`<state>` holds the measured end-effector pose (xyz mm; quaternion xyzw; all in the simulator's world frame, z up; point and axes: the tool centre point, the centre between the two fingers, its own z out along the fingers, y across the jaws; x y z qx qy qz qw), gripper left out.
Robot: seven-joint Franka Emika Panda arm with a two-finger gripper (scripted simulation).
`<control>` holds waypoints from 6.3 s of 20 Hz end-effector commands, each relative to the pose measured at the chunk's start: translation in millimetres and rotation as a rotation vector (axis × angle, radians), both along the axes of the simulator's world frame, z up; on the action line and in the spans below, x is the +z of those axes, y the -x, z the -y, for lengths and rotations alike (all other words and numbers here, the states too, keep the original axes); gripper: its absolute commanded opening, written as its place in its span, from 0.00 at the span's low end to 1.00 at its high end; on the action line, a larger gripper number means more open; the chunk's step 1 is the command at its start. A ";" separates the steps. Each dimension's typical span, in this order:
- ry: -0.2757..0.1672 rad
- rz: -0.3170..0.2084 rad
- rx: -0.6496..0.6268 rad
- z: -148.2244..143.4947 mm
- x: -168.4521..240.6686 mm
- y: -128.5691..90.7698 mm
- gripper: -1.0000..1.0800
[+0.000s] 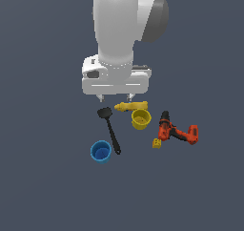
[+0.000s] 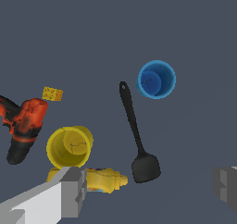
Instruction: Pick up a designated object from a clutter of objects.
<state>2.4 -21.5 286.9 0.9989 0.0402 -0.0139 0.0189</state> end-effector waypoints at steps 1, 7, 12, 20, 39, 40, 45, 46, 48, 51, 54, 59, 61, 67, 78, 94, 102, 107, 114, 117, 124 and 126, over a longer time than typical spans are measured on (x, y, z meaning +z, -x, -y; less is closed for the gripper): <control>-0.003 0.000 0.020 2.4 -14.3 -0.8 0.96; -0.014 0.003 0.091 10.3 -61.9 -0.5 0.96; -0.025 0.007 0.163 18.5 -110.4 5.4 0.96; -0.037 0.014 0.265 29.6 -177.1 23.6 0.96; -0.043 0.018 0.332 36.5 -223.6 42.4 0.96; -0.043 0.018 0.332 36.5 -226.3 42.5 0.96; -0.043 0.019 0.334 36.4 -247.9 43.4 0.96; -0.043 0.019 0.334 36.2 -252.6 43.5 0.96; -0.043 0.019 0.334 36.5 -260.4 43.5 0.96; -0.043 0.019 0.335 36.4 -267.5 43.2 0.96; -0.043 0.019 0.335 36.5 -269.9 43.1 0.96; -0.043 0.019 0.335 36.5 -269.9 43.1 0.00; -0.043 0.019 0.335 36.5 -269.9 43.1 0.00; -0.042 0.020 0.334 37.4 -268.5 42.9 0.00; -0.042 0.020 0.334 49.5 -228.6 44.7 0.00; -0.044 0.021 0.334 93.2 -80.5 49.6 0.00; -0.044 0.021 0.334 117.0 -0.8 51.2 0.00; -0.044 0.021 0.334 132.3 49.1 51.5 0.00; -0.044 0.020 0.334 151.4 110.2 50.1 0.00; -0.044 0.020 0.334 157.4 128.8 49.3 0.00; -0.043 0.020 0.335 165.6 154.4 47.2 0.00; -0.043 0.020 0.335 166.7 157.5 46.9 0.00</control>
